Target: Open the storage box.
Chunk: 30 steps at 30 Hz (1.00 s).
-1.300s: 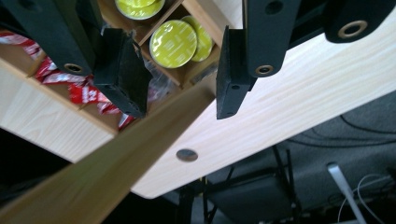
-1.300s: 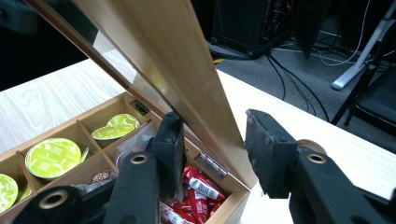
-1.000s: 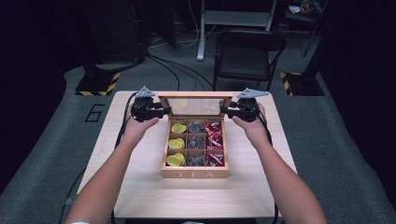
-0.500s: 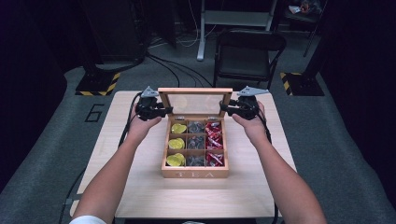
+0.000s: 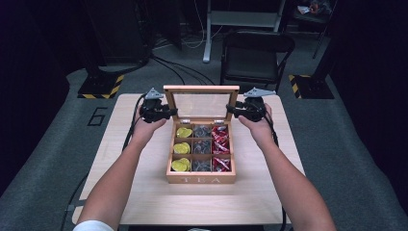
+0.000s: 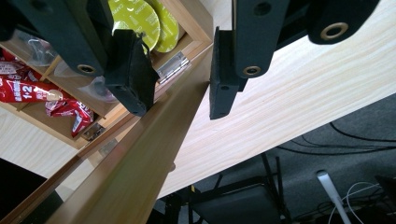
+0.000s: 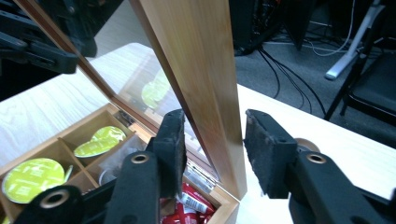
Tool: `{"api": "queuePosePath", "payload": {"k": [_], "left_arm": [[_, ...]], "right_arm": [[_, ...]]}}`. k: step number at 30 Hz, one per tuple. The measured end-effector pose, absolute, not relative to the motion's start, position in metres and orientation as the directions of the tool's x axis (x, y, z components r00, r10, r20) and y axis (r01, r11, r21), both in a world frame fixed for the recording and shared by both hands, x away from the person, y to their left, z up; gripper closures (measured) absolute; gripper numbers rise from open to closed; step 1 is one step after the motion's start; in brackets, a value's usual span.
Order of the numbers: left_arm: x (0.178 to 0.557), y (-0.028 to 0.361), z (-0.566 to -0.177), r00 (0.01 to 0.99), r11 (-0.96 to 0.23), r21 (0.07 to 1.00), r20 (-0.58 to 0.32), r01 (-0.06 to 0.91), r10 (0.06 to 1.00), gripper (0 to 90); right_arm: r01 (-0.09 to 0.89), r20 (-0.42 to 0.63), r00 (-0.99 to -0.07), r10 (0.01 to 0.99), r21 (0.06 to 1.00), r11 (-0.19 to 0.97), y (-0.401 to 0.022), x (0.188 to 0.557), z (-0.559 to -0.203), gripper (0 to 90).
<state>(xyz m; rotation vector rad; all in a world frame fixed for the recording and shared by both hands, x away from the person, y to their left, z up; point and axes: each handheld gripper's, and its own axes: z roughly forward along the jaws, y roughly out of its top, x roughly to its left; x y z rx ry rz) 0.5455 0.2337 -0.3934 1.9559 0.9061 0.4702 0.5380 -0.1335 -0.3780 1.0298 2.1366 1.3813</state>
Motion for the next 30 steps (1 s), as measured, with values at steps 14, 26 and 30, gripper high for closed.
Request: {"api": "queuePosePath", "payload": {"k": [14,26,30], "left_arm": [[0.552,0.235,-0.394,0.647,-0.298,0.854,-0.058,0.427,0.761,62.1],[0.555,0.234,-0.394,0.634,-0.276,0.858,-0.072,0.433,0.770,62.5],[0.555,0.234,-0.394,0.627,-0.271,0.856,-0.077,0.440,0.775,62.4]], "right_arm": [[0.413,0.073,-0.639,0.765,0.873,0.261,-0.129,0.550,-0.396,53.8],[0.431,0.081,-0.636,0.768,0.862,0.266,-0.129,0.562,-0.409,61.7],[0.427,0.076,-0.645,0.761,0.861,0.276,-0.130,0.563,-0.409,63.0]]}}
